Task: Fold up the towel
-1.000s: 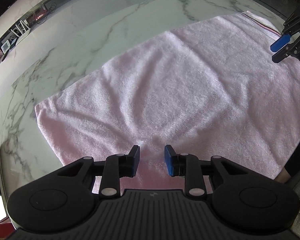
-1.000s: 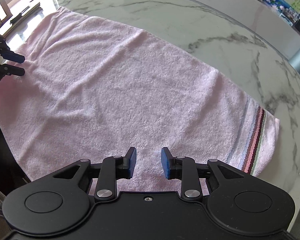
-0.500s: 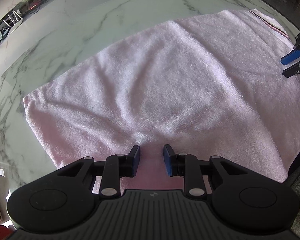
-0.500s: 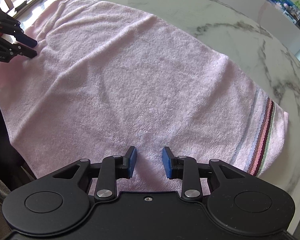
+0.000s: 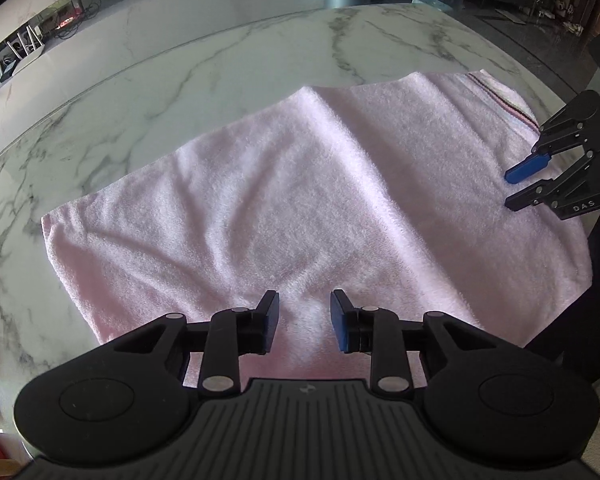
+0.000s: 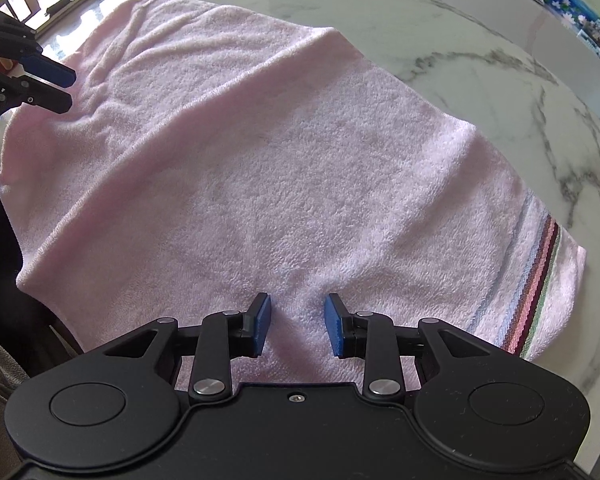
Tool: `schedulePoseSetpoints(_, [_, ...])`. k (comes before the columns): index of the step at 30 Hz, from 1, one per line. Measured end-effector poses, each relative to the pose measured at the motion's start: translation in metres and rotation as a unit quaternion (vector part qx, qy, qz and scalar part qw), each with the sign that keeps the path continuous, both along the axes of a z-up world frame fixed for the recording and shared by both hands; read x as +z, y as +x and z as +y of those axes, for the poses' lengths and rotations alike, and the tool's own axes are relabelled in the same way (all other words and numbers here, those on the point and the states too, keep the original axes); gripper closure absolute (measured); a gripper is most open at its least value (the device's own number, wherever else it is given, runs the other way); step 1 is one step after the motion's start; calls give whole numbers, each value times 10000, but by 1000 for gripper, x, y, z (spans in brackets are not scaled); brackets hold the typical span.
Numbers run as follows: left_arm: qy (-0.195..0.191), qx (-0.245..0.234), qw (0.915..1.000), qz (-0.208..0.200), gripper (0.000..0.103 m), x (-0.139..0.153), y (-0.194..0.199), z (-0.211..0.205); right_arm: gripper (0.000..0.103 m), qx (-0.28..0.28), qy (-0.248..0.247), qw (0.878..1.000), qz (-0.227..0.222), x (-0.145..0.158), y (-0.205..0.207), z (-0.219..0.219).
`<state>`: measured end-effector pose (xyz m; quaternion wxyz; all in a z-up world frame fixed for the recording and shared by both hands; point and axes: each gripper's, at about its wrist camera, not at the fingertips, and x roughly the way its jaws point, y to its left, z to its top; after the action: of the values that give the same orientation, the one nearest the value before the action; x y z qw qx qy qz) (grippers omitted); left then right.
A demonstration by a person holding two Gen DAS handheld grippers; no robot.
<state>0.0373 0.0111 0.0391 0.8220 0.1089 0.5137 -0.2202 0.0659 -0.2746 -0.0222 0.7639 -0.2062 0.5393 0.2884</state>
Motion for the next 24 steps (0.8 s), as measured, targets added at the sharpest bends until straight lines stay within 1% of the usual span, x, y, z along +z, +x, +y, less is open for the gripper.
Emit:
schedulePoseSetpoints(1, [-80, 57, 9999, 65, 68, 1, 0, -6, 74, -6, -2, 10000, -2, -1, 0, 2])
schedulePoseSetpoints(3, [-204, 158, 9995, 206, 66, 3, -2, -18, 72, -19, -7, 10000, -6, -4, 0, 5])
schedulePoseSetpoints(7, [-313, 322, 9978, 488, 65, -3, -7, -44, 72, -39, 28, 10000, -38, -4, -1, 4])
schedulePoseSetpoints(12, [-336, 755, 9932, 818, 65, -14, -18, -49, 72, -33, 51, 10000, -64, -4, -2, 2])
schedulePoseSetpoints(13, [-338, 908, 9913, 889, 65, -18, -18, -52, 72, -32, 52, 10000, -65, -4, -2, 2])
schedulePoseSetpoints(16, [-319, 1146, 9874, 1047, 65, -24, -19, -53, 72, -14, 67, 9999, -73, -3, -1, 1])
schedulePoseSetpoints(19, [-215, 1223, 9859, 1126, 65, -30, -20, -60, 72, -19, 84, 9999, -86, -4, -2, 0])
schedulePoseSetpoints(24, [-275, 1226, 9847, 1205, 66, -36, -22, -68, 72, -48, 111, 9999, -107, -3, -3, 0])
